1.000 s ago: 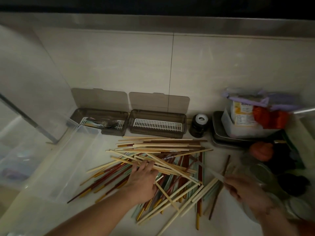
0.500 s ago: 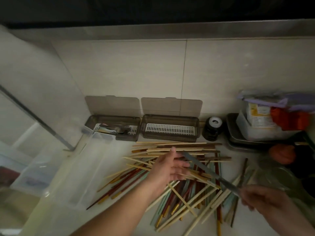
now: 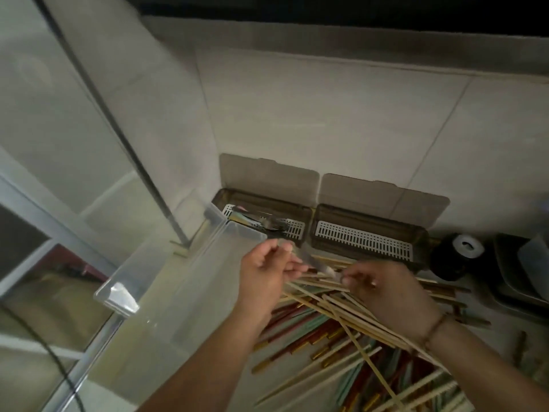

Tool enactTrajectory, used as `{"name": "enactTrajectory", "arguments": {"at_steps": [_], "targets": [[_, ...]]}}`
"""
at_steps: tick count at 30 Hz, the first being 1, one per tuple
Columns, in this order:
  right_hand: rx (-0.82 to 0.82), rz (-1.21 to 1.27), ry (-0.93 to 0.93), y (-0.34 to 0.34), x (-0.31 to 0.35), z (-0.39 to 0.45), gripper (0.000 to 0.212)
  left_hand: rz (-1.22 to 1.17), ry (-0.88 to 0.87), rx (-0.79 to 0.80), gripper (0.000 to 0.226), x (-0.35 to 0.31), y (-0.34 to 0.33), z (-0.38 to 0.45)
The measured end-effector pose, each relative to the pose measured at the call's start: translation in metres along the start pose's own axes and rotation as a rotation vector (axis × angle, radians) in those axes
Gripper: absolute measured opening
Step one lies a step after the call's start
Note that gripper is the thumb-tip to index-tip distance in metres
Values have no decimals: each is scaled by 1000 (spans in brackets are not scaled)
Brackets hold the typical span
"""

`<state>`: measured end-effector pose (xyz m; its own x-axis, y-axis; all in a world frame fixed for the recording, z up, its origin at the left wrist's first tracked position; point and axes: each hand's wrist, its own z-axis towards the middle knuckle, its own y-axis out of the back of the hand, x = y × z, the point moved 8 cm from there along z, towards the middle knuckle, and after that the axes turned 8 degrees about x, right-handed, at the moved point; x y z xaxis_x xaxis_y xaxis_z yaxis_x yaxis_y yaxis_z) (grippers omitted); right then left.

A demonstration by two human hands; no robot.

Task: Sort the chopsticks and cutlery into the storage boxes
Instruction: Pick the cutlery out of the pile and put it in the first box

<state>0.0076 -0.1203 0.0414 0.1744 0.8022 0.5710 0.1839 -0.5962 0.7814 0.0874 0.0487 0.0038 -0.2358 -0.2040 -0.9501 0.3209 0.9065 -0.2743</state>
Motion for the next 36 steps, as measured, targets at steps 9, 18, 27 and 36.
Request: {"name": "enactTrajectory", "arguments": {"at_steps": [9,18,27,36], "targets": [[1,-61,-123,-2,23,181,11,78,14,-117,28,19,58,18],[111,-7,-255,-82,20,264,12,517,173,250,30,84,38,-23],[89,52,-303,-97,1,267,18,462,181,151,17,97,50,-21],[-83,226,-116,-51,4,227,18,994,132,372,21,104,19,-25]]}}
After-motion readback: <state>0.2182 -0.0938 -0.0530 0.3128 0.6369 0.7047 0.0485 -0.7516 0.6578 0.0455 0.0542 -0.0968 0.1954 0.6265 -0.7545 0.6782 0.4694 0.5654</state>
